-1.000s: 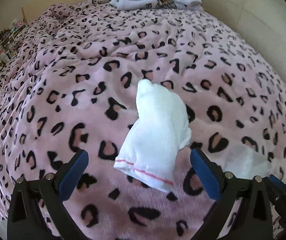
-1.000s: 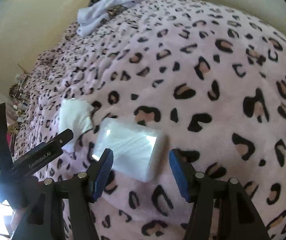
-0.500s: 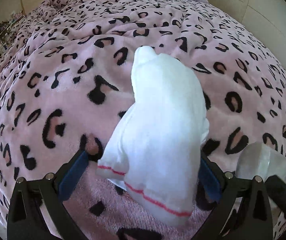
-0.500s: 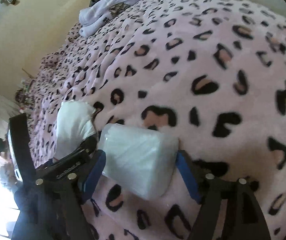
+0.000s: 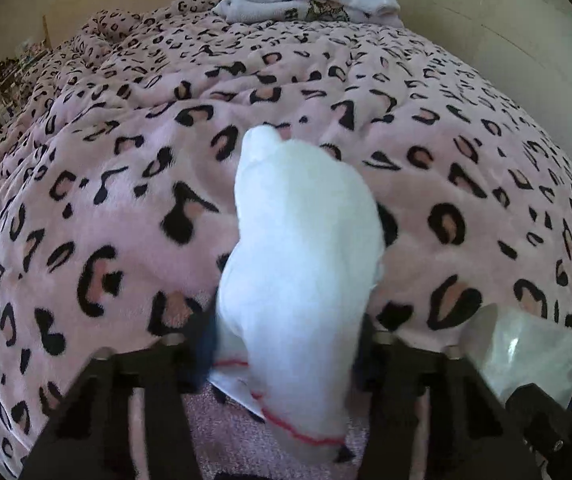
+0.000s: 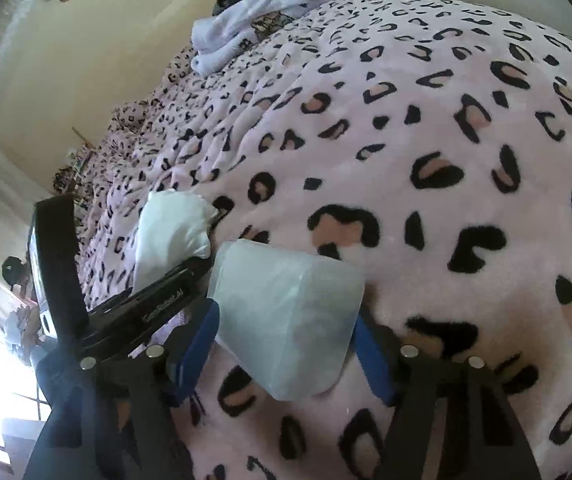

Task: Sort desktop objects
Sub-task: 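Grasp the white sock with the left tool while the right grasps the clear plastic box, then lift and carry the sock and plastic box to the cardboard box with both tools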

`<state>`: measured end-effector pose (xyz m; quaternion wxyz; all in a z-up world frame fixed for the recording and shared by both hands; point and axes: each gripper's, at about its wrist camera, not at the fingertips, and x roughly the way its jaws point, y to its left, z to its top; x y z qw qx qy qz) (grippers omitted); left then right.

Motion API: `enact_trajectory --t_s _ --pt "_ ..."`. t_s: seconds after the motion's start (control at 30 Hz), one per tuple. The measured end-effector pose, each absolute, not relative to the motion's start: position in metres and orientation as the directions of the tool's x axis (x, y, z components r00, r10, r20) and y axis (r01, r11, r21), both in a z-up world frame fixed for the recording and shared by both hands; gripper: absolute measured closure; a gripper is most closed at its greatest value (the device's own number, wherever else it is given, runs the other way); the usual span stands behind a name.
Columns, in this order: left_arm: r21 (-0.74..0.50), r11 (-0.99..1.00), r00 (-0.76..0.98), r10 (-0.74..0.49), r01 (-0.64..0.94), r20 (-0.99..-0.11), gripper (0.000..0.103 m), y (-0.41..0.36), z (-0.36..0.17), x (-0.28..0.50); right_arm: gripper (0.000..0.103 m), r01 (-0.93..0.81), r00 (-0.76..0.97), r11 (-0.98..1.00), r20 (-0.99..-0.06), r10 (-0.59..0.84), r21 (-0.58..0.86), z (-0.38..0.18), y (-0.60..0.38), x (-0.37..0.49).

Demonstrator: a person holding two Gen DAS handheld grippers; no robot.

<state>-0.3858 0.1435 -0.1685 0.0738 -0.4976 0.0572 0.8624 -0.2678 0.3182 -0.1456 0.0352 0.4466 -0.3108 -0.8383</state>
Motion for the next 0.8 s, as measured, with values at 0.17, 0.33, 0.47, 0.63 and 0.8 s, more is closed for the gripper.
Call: enact_trajectory --t_s 0.17,0.33,0.47,0.63,0.8 --pt "-0.03 -0.987 -0.509 0.106 -0.155 -0.854 0.089 0.131 -0.16 -0.386 0.05 -0.196 -0.635 -0.781 -0.684 -0.36 0.593 -0.141 0.322 -0.264" --pt "-0.027 -0.987 -0.537 0.108 -0.156 -0.837 0.093 0.122 -0.146 -0.379 0.057 -0.166 -0.665 -0.771 -0.647 -0.373 0.615 -0.13 0.319 -0.257" --pt "-0.053 -0.987 -0.564 0.129 -0.149 -0.816 0.093 0.107 -0.128 -0.366 0.06 -0.141 -0.678 -0.778 -0.633 -0.374 0.612 -0.118 0.315 -0.245" --pt "-0.081 -0.989 -0.594 0.139 -0.123 -0.792 0.093 0.076 -0.102 -0.332 0.063 -0.105 -0.687 -0.776 -0.61 -0.396 0.622 -0.105 0.307 -0.225" --pt "-0.094 -0.991 -0.59 0.133 -0.097 -0.797 0.093 0.043 -0.09 -0.279 0.063 -0.083 -0.637 -0.83 -0.67 -0.382 0.552 -0.103 0.282 -0.212"
